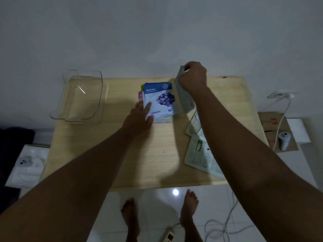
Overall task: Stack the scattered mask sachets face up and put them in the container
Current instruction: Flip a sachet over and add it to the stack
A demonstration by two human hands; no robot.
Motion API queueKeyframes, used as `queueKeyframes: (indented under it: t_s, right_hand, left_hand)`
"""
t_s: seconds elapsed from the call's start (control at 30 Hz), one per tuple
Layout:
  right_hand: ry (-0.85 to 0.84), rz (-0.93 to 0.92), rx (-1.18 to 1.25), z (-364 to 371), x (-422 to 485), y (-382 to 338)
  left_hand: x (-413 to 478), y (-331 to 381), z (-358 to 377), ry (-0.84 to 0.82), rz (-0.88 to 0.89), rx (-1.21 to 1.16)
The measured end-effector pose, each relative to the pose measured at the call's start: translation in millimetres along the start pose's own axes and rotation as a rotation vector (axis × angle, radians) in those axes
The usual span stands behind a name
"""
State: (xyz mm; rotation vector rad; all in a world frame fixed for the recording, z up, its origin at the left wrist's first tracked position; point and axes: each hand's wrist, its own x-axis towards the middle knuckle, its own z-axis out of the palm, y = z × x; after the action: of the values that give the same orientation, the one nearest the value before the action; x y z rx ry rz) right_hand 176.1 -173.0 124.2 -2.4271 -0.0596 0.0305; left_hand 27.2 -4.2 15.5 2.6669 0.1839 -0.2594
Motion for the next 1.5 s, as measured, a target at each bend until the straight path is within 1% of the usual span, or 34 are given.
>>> queueKeyframes:
  t_s: [0.07,0.17,0.23,0.3,0.37,0.43,0.5,0.6,0.67,0.77,0.83,0.9,0.93,1.0,1.07,1.1,1.13,1.2,1.27,1.33,1.4,1.5]
  right_hand:
    - [-0.075,0.020,0.006,23,1,-13]
    - [-0.242,0.022,0.134,51,-8,-24]
    - [-0.307,-0.037,0.125,60,-18,-20]
    - [-0.291,-0.137,0.004,63,-26,-6]
    - [-0.276,-0.175,-0.148,65,-36,14]
    - [-0.326,-0.219,-0.292,70,-46,29]
    - [-0.342,-0.289,-0.375,79,-55,39]
    - [-0.276,-0.284,-0.406,86,-61,39]
    - [-0.270,-0.280,-0.382,89,-60,38]
    - [-0.250,-0.337,-0.149,82,-59,40]
    - [-0.214,-0.298,0.036,67,-59,49]
    - [-0.207,-0.240,0.079,41,-63,59]
    - [-0.234,-0.189,0.039,26,-66,66]
    - [-0.357,-0.083,-0.148,-4,-74,82]
    - [-0.472,-0.043,-0.323,-25,-83,104]
    - [-0.496,-0.030,-0.375,-32,-89,114]
    - [-0.487,-0.009,-0.407,-37,-94,123]
    - [-0.395,0.038,-0.415,-42,-104,137]
    - [-0.277,0.111,-0.362,-42,-108,145]
    - [-0.195,0.203,-0.321,-44,-108,151]
    - [-0.170,0.281,-0.317,-43,-108,154]
    - [-0.179,0.266,-0.289,-41,-109,156]
  left_hand:
    - [0,-2,1,-0.013,-0.012,-0.001]
    - [-1,-3,0,-0.001,-0.001,-0.027]
    - [-1,-3,0,0.018,0.019,-0.036]
    - [-1,-2,-1,0.037,0.024,-0.051]
    - [-2,-3,-1,0.042,0.036,-0.061]
    - [-3,-2,-1,0.042,0.034,-0.085]
    - [-3,2,-1,0.065,0.016,-0.139]
    - [-2,4,0,0.108,0.018,-0.204]
    - [-2,3,0,0.102,0.031,-0.173]
    - [-2,2,1,0.107,0.017,-0.129]
    - [-1,3,3,0.118,0.002,-0.119]
    - [1,5,2,0.123,-0.016,-0.105]
    - [1,5,2,0.124,-0.020,-0.099]
    - [1,6,1,0.122,-0.022,-0.099]
    - [0,7,0,0.119,-0.026,-0.100]
    - [-1,8,0,0.115,-0.032,-0.103]
    - [-1,9,0,0.114,-0.035,-0.108]
    - [-1,10,0,0.115,-0.037,-0.111]
    - [-1,9,-1,0.113,-0.037,-0.107]
    - [0,9,-1,0.107,-0.038,-0.107]
    - [0,10,-1,0.103,-0.037,-0.110]
    - [-1,10,-1,0.113,-0.025,-0.112]
